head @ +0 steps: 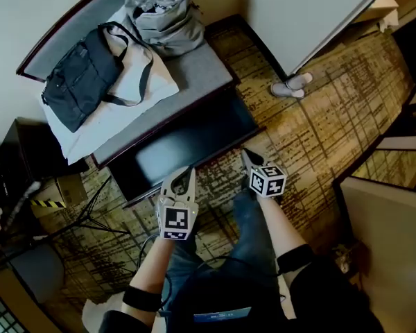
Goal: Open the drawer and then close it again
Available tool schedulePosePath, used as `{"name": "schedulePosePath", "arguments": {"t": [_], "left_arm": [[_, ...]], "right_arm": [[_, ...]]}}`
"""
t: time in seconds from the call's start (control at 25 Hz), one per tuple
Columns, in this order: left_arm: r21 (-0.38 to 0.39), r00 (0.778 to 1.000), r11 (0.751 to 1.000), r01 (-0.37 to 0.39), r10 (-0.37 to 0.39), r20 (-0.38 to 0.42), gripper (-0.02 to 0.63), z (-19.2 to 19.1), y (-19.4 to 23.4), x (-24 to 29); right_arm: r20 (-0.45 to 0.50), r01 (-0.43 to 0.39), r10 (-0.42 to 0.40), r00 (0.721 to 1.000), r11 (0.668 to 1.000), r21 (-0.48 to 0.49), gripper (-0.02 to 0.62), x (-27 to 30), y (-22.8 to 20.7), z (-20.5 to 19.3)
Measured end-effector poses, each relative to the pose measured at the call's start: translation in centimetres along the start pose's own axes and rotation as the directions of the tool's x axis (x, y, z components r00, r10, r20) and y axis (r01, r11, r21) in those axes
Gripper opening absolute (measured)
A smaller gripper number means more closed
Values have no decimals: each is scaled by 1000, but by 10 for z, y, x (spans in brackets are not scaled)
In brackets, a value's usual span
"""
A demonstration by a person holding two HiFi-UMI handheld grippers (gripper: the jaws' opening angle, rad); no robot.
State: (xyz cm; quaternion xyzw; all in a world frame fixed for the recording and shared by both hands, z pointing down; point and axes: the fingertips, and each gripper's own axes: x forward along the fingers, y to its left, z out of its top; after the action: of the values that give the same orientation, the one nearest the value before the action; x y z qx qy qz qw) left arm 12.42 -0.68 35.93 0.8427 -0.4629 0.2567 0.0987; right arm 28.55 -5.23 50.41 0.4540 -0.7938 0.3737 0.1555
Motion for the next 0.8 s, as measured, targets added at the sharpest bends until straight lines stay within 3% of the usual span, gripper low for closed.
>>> {"name": "schedulePosePath", "arguments": {"t": [0.16,0.32,0.52,0.68,0.8], "left_arm": [[-89,994,990,-112,113,9,2,21,30,-51],[-175,976,962,-209,215,17,2,35,58,-99],[-233,946,923,-306,322,34,2,50,86,-159],[-284,914,881,-379,405,37,2,54,105,-203],[-293,885,853,-433,464,43,2,50,119,-233]], "right_arm": [[51,-87,99,994,974,-212,0,-33,76,70],[94,-138,188,978,911,-389,0,-67,148,122],[122,-188,283,951,846,-500,0,-106,218,161],[100,-230,356,929,768,-598,0,-125,268,178],[103,-248,390,915,745,-619,0,-133,296,183]]}}
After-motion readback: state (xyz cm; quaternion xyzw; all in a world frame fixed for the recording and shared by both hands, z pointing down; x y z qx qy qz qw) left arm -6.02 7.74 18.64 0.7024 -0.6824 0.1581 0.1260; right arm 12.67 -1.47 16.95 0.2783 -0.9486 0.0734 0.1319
